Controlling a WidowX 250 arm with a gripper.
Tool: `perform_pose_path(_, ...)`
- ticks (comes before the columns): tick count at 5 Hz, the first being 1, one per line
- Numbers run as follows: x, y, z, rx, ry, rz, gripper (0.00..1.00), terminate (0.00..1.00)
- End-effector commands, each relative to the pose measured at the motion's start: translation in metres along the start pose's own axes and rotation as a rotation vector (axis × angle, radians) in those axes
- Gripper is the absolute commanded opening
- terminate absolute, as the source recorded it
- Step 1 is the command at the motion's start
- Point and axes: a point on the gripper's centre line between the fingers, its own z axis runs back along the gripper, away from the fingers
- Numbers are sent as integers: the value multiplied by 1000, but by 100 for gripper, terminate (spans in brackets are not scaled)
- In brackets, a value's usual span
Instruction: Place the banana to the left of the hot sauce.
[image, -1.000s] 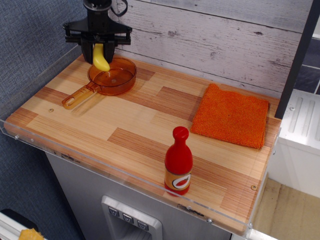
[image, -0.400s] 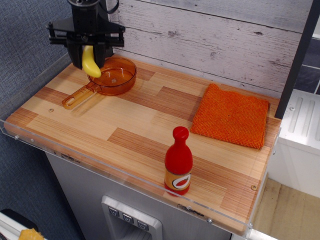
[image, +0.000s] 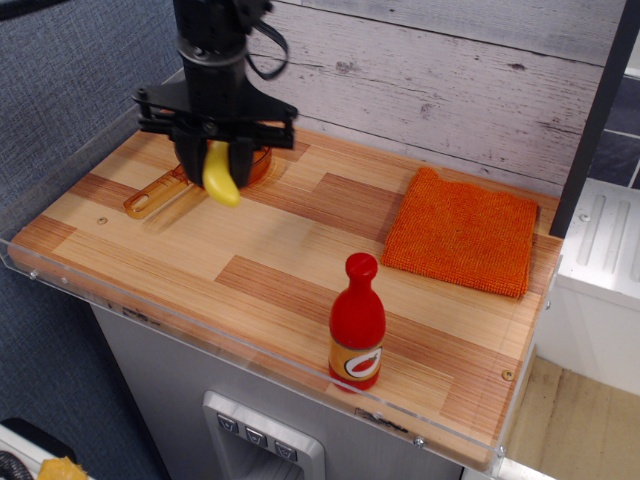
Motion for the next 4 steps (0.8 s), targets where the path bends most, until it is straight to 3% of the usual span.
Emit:
perform_pose_path(1,-28,-16,-4,-28,44,111,0,0)
perform_pose_path(2,-36,-15,-16,11,49,261,0,0)
perform_pose_path(3,-47,-17,-27,51,99,432,0,0)
perform_pose_path(4,-59,-21,-35,111,92,584,0,0)
